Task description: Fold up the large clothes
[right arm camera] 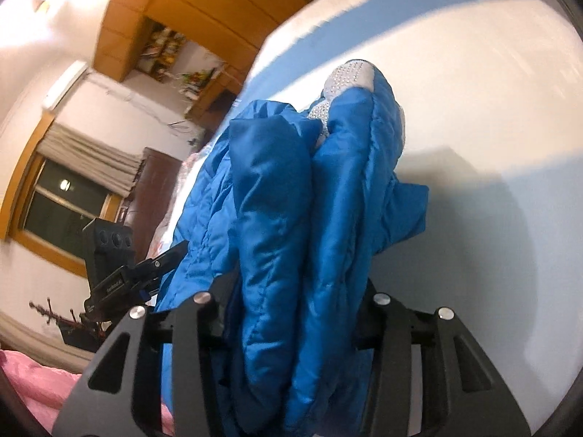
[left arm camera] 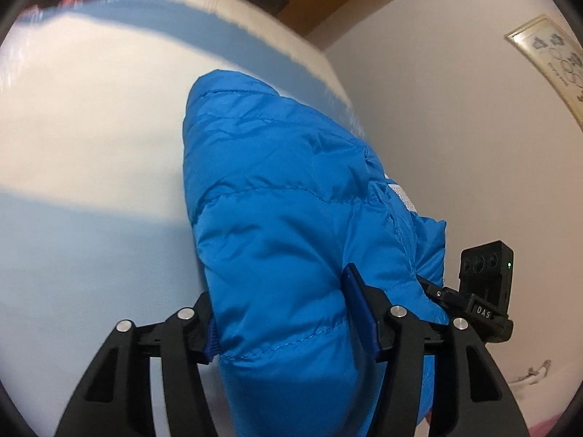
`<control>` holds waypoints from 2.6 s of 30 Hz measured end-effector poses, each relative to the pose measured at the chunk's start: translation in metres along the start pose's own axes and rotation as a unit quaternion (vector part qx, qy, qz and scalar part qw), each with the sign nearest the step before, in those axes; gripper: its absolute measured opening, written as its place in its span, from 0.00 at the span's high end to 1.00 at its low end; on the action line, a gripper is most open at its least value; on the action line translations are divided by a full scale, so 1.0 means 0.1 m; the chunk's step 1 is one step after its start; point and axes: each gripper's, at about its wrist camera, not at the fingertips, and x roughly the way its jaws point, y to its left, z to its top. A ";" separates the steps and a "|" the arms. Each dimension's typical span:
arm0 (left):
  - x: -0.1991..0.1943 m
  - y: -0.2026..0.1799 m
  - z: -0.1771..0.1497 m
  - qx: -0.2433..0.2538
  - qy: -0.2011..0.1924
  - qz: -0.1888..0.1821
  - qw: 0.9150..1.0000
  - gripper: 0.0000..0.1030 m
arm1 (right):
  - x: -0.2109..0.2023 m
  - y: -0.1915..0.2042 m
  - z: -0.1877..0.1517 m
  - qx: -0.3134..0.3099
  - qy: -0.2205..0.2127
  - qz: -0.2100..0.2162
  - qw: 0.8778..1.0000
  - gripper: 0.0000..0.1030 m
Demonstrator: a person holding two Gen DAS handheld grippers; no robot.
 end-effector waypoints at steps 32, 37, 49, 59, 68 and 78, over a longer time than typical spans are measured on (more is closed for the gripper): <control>0.31 1.19 1.39 -0.047 -0.044 0.167 0.984 0.36 | 1.46 0.12 1.68 -0.048 0.057 -0.066 0.995 0.34; -0.03 0.81 1.18 -0.015 -0.079 0.234 0.969 0.36 | 1.14 0.54 1.45 -0.108 0.036 -0.114 0.987 0.43; 0.27 0.88 0.81 0.004 -0.057 0.285 0.957 0.34 | 1.44 0.24 0.83 -0.105 0.081 -0.194 0.972 0.62; 0.50 1.01 0.75 0.012 -0.051 0.292 0.955 0.33 | 1.78 -0.17 0.70 -0.060 0.074 -0.199 0.975 0.44; 0.09 0.84 0.81 0.013 -0.054 0.300 0.952 0.34 | 1.29 0.30 0.67 -0.090 0.049 -0.189 0.977 0.43; -0.37 0.35 0.62 0.049 -0.073 0.347 0.934 0.15 | 0.86 0.88 0.54 -0.132 0.016 -0.215 0.967 0.10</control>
